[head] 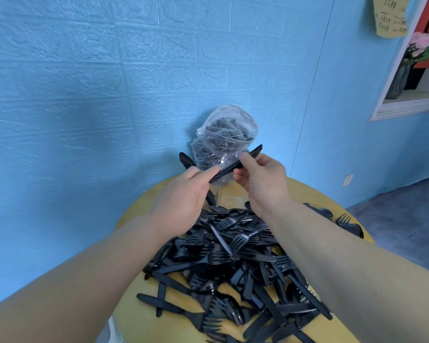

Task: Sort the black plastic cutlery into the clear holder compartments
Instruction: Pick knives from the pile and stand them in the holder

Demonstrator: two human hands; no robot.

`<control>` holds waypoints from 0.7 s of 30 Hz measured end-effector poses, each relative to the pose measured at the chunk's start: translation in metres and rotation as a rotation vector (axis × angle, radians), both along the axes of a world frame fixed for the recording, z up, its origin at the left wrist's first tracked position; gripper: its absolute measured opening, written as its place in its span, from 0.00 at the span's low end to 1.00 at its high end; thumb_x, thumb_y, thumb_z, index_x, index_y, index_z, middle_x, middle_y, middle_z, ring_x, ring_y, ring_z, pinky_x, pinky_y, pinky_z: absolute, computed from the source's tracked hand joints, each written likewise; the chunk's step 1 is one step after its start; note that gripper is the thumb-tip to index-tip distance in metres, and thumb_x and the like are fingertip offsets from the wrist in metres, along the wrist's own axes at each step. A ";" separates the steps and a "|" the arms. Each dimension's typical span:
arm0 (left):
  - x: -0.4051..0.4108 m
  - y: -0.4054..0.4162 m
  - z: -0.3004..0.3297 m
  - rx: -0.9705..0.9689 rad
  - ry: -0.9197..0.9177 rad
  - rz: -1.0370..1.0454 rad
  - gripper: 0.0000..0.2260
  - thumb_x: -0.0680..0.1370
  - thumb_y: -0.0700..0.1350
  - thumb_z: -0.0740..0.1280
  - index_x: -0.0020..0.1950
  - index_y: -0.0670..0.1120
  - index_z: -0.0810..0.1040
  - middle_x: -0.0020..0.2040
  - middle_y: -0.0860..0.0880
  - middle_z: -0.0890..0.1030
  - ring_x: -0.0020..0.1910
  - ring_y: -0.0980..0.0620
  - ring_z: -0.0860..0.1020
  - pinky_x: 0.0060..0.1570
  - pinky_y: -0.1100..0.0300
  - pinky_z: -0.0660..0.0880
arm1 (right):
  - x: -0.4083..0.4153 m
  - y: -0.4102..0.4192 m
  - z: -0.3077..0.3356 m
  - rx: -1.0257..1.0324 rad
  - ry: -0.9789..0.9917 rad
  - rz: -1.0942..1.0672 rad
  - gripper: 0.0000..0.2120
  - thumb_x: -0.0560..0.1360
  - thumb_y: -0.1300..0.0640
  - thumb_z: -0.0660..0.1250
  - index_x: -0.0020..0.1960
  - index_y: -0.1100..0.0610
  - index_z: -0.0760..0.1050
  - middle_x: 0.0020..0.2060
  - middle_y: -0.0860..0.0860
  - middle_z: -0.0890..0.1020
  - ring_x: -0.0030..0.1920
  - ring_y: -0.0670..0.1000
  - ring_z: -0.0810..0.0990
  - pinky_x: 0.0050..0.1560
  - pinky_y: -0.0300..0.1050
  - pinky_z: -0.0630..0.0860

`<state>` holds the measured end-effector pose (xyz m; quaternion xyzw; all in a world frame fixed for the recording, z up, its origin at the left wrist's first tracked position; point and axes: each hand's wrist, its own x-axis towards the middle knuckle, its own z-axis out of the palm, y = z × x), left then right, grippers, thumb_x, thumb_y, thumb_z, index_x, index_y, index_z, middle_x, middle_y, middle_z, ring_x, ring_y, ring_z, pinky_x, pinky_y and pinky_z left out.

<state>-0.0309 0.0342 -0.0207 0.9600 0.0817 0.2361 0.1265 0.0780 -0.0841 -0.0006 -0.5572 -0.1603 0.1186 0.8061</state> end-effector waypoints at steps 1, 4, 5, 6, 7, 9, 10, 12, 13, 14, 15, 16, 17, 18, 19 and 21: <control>0.004 0.010 -0.001 -0.001 -0.013 0.022 0.21 0.83 0.47 0.51 0.77 0.54 0.57 0.63 0.51 0.71 0.59 0.49 0.71 0.58 0.54 0.70 | 0.006 0.005 0.003 -0.078 -0.106 -0.059 0.06 0.75 0.60 0.67 0.41 0.61 0.75 0.32 0.53 0.78 0.29 0.48 0.77 0.39 0.49 0.78; 0.012 0.042 -0.009 0.073 -0.001 0.162 0.21 0.83 0.46 0.51 0.77 0.50 0.58 0.71 0.51 0.67 0.68 0.48 0.63 0.65 0.54 0.62 | 0.026 0.019 0.021 -0.304 -0.443 -0.230 0.06 0.75 0.55 0.65 0.41 0.57 0.74 0.32 0.51 0.76 0.34 0.56 0.79 0.41 0.55 0.77; 0.014 0.052 -0.014 0.098 0.028 0.192 0.20 0.83 0.45 0.52 0.76 0.51 0.59 0.72 0.52 0.67 0.68 0.48 0.62 0.65 0.54 0.61 | 0.033 0.024 0.026 -0.361 -0.550 -0.259 0.07 0.76 0.54 0.65 0.42 0.57 0.74 0.32 0.50 0.75 0.35 0.56 0.78 0.39 0.53 0.76; 0.016 0.059 -0.019 0.112 0.064 0.206 0.20 0.83 0.44 0.52 0.76 0.52 0.60 0.72 0.53 0.66 0.69 0.48 0.61 0.66 0.54 0.61 | 0.039 0.029 0.030 -0.414 -0.651 -0.266 0.07 0.76 0.53 0.64 0.44 0.57 0.74 0.31 0.49 0.74 0.34 0.53 0.75 0.37 0.49 0.73; 0.019 0.066 -0.025 0.115 0.100 0.207 0.21 0.83 0.43 0.52 0.76 0.52 0.60 0.73 0.54 0.66 0.70 0.48 0.60 0.67 0.53 0.61 | 0.044 0.035 0.032 -0.463 -0.744 -0.255 0.07 0.77 0.53 0.64 0.45 0.57 0.73 0.31 0.47 0.73 0.32 0.48 0.72 0.34 0.40 0.69; 0.024 0.074 -0.036 0.124 0.159 0.194 0.22 0.82 0.41 0.52 0.76 0.54 0.60 0.74 0.56 0.64 0.71 0.46 0.59 0.69 0.49 0.61 | 0.049 0.049 0.031 -0.560 -0.895 -0.200 0.06 0.78 0.54 0.63 0.45 0.56 0.72 0.29 0.44 0.70 0.30 0.43 0.68 0.31 0.33 0.64; 0.026 0.076 -0.040 0.129 0.177 0.188 0.22 0.82 0.42 0.52 0.76 0.54 0.60 0.74 0.56 0.64 0.71 0.46 0.58 0.69 0.48 0.62 | 0.052 0.056 0.027 -0.601 -0.954 -0.167 0.06 0.78 0.54 0.64 0.45 0.56 0.72 0.29 0.43 0.69 0.30 0.42 0.67 0.31 0.33 0.64; 0.031 0.081 -0.046 0.130 0.176 0.172 0.21 0.82 0.43 0.52 0.76 0.55 0.60 0.74 0.58 0.63 0.71 0.47 0.59 0.68 0.47 0.62 | 0.057 0.069 0.017 -0.671 -1.026 -0.099 0.06 0.78 0.54 0.64 0.44 0.54 0.70 0.29 0.43 0.69 0.30 0.42 0.67 0.32 0.36 0.62; 0.032 0.082 -0.048 0.133 0.163 0.160 0.21 0.82 0.43 0.53 0.75 0.55 0.61 0.74 0.58 0.64 0.70 0.47 0.60 0.67 0.47 0.63 | 0.060 0.075 0.013 -0.699 -1.038 -0.054 0.06 0.78 0.54 0.64 0.44 0.54 0.70 0.29 0.43 0.69 0.30 0.42 0.67 0.31 0.37 0.61; 0.033 0.084 -0.050 0.136 0.149 0.147 0.21 0.82 0.43 0.53 0.75 0.55 0.62 0.73 0.59 0.65 0.69 0.47 0.61 0.66 0.47 0.64 | 0.062 0.080 0.008 -0.724 -1.041 -0.002 0.06 0.77 0.54 0.65 0.44 0.55 0.71 0.29 0.44 0.69 0.30 0.42 0.67 0.31 0.37 0.61; 0.034 0.085 -0.051 0.136 0.139 0.136 0.21 0.81 0.43 0.54 0.75 0.54 0.63 0.73 0.58 0.66 0.69 0.47 0.61 0.65 0.46 0.65 | 0.064 0.085 0.004 -0.748 -1.047 0.052 0.06 0.77 0.54 0.65 0.43 0.55 0.71 0.29 0.45 0.70 0.30 0.42 0.67 0.31 0.38 0.61; 0.035 0.086 -0.053 0.133 0.132 0.127 0.21 0.81 0.43 0.55 0.74 0.54 0.63 0.72 0.58 0.67 0.68 0.46 0.62 0.65 0.46 0.65 | 0.065 0.090 0.000 -0.778 -1.061 0.102 0.07 0.76 0.54 0.66 0.43 0.56 0.71 0.29 0.45 0.70 0.31 0.43 0.67 0.31 0.39 0.61; 0.034 0.086 -0.053 0.131 0.128 0.120 0.21 0.81 0.42 0.55 0.74 0.53 0.64 0.72 0.58 0.67 0.68 0.46 0.63 0.64 0.46 0.66 | 0.065 0.094 -0.004 -0.816 -1.081 0.147 0.07 0.76 0.54 0.66 0.42 0.56 0.71 0.29 0.45 0.69 0.31 0.46 0.67 0.31 0.39 0.62; 0.034 0.086 -0.054 0.131 0.127 0.116 0.21 0.81 0.42 0.55 0.74 0.53 0.64 0.72 0.58 0.67 0.68 0.46 0.63 0.64 0.46 0.66 | 0.065 0.098 -0.008 -0.862 -1.101 0.186 0.08 0.75 0.54 0.67 0.42 0.55 0.71 0.29 0.45 0.69 0.33 0.48 0.67 0.31 0.38 0.62; 0.034 0.087 -0.054 0.131 0.126 0.111 0.22 0.80 0.42 0.55 0.75 0.53 0.63 0.72 0.58 0.67 0.68 0.46 0.63 0.64 0.46 0.66 | 0.065 0.101 -0.012 -0.905 -1.111 0.223 0.07 0.75 0.54 0.67 0.42 0.54 0.70 0.30 0.43 0.68 0.35 0.49 0.68 0.31 0.34 0.61; 0.033 0.087 -0.054 0.124 0.124 0.098 0.23 0.80 0.41 0.55 0.75 0.52 0.62 0.73 0.58 0.66 0.68 0.46 0.63 0.65 0.46 0.65 | 0.066 0.104 -0.018 -0.954 -1.094 0.279 0.05 0.75 0.54 0.67 0.46 0.53 0.73 0.31 0.42 0.69 0.37 0.49 0.69 0.31 0.31 0.61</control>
